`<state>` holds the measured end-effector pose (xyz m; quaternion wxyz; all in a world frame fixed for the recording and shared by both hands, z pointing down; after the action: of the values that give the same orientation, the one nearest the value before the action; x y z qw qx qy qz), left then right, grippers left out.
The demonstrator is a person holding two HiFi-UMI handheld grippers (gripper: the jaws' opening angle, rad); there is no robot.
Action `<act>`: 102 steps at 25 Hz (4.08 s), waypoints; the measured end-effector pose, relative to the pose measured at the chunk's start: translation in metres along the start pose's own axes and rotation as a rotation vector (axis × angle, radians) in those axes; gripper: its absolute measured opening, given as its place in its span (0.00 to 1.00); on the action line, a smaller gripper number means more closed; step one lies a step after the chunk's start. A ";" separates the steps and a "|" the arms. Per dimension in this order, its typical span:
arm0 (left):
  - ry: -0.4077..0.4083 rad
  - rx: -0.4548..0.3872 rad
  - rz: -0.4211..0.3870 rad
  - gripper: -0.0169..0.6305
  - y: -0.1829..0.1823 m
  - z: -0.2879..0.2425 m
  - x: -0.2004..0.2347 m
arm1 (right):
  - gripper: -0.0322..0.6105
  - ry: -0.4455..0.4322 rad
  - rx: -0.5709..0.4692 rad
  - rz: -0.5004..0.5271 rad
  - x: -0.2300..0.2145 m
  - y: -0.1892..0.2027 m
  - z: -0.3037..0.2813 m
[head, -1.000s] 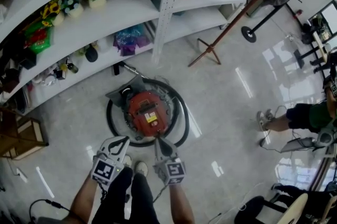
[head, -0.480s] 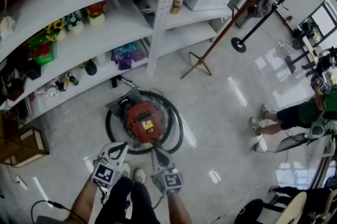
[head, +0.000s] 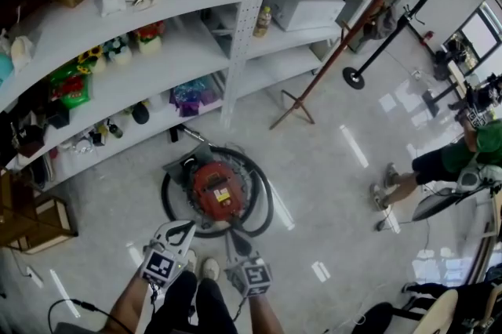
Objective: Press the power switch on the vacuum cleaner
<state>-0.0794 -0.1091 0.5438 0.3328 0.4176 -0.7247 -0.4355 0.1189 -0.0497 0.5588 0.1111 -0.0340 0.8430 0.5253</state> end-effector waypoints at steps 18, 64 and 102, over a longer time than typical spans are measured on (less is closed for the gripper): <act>-0.031 -0.053 -0.047 0.04 -0.054 0.032 -0.012 | 0.07 -0.030 -0.076 -0.013 0.021 -0.057 0.030; -0.095 -0.212 -0.146 0.04 -0.144 0.099 -0.031 | 0.07 -0.025 -0.259 0.048 0.058 -0.148 0.102; -0.124 -0.259 -0.176 0.04 -0.158 0.125 -0.036 | 0.06 -0.054 -0.285 0.090 0.075 -0.158 0.118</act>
<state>-0.1201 -0.0753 0.3458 0.2992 0.4055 -0.6421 -0.5777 0.0915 -0.0103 0.3534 0.1043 0.0027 0.7573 0.6447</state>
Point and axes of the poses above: the fingertips, and each gripper's own axes: z backward along the fingers, x to its left, y out of its underside, the point moved 10 cm from there along z, backward along the fingers, and after that the axes turned 13 degrees about y, right-handed, at the moved point
